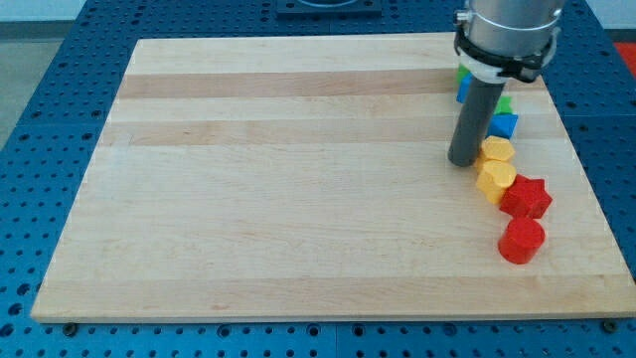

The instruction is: Move yellow heart in a vertical line

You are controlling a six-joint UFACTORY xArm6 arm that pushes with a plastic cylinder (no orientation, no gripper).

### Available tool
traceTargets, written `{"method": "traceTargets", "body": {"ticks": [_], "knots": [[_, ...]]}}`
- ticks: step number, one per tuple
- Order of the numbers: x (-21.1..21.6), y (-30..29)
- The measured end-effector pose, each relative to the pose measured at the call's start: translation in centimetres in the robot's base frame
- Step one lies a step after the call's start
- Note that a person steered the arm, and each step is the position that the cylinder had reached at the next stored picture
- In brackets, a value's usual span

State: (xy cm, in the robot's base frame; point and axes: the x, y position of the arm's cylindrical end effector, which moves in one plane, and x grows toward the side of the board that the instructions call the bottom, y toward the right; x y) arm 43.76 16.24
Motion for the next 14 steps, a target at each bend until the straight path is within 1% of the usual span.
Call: {"method": "traceTargets", "body": {"ticks": [1,3,4,5,7,9,10,11,12,13,14], "knots": [[0.3,0.2],[0.9,-4.6],[3.0,-4.8],[4.0,-3.9],[3.9,0.4],[3.6,1.2],[5.2,-1.1],[9.3,-4.0],[15.3,-6.0],[18.0,-1.6],[17.7,4.9]]}}
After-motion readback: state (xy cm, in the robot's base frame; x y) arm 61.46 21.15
